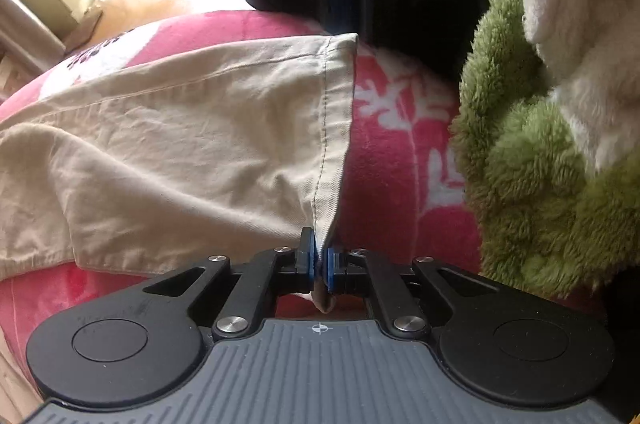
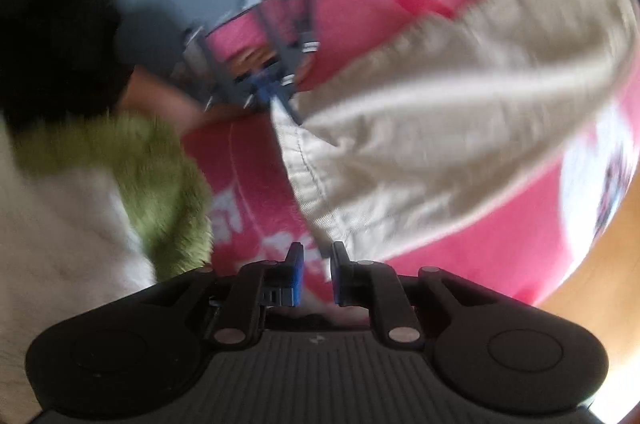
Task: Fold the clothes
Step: 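Open both grippers and release the folded beige trouser edge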
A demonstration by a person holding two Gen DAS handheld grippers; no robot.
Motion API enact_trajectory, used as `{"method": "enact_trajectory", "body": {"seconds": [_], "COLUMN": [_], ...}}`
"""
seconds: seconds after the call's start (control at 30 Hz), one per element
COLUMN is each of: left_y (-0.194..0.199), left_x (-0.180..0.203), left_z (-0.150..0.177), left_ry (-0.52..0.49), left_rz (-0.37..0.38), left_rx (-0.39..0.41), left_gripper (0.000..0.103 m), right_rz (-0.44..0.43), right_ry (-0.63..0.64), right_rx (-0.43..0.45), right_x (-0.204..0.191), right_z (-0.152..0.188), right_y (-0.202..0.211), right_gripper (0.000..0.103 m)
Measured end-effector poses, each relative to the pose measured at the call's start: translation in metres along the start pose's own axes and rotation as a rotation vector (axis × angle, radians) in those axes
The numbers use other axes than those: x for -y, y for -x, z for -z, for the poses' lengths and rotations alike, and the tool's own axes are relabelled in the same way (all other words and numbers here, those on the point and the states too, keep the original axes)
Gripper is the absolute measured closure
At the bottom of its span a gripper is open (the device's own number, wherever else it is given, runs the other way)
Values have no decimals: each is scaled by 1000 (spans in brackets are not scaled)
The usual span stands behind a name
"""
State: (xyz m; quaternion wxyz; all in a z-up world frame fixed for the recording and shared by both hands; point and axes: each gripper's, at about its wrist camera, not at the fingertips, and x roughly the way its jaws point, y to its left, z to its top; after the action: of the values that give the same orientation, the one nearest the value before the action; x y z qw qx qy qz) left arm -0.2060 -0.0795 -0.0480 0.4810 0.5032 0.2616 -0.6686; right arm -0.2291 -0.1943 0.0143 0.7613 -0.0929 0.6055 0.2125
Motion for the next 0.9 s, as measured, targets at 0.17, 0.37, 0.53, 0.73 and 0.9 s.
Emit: {"method": "enact_trajectory", "body": {"seconds": [0.17, 0.37, 0.53, 0.73, 0.9], "left_y": [5, 3, 5, 2, 9], "left_x": [7, 12, 11, 9, 9], "left_z": [-7, -6, 1, 0, -16], "left_ry": [36, -48, -39, -20, -33], "left_rz": [28, 12, 17, 33, 71], "left_rx": [54, 17, -2, 14, 88], "left_gripper": [90, 89, 90, 90, 90], "right_rz": [-66, -193, -297, -368, -243], "right_ry": [-469, -862, -990, -958, -828], "right_rx": [75, 58, 46, 37, 79], "right_x": [65, 118, 121, 113, 102], "right_z": [13, 30, 42, 52, 44], "right_y": [7, -30, -63, -59, -13], "right_gripper": [66, 61, 60, 100, 101]}}
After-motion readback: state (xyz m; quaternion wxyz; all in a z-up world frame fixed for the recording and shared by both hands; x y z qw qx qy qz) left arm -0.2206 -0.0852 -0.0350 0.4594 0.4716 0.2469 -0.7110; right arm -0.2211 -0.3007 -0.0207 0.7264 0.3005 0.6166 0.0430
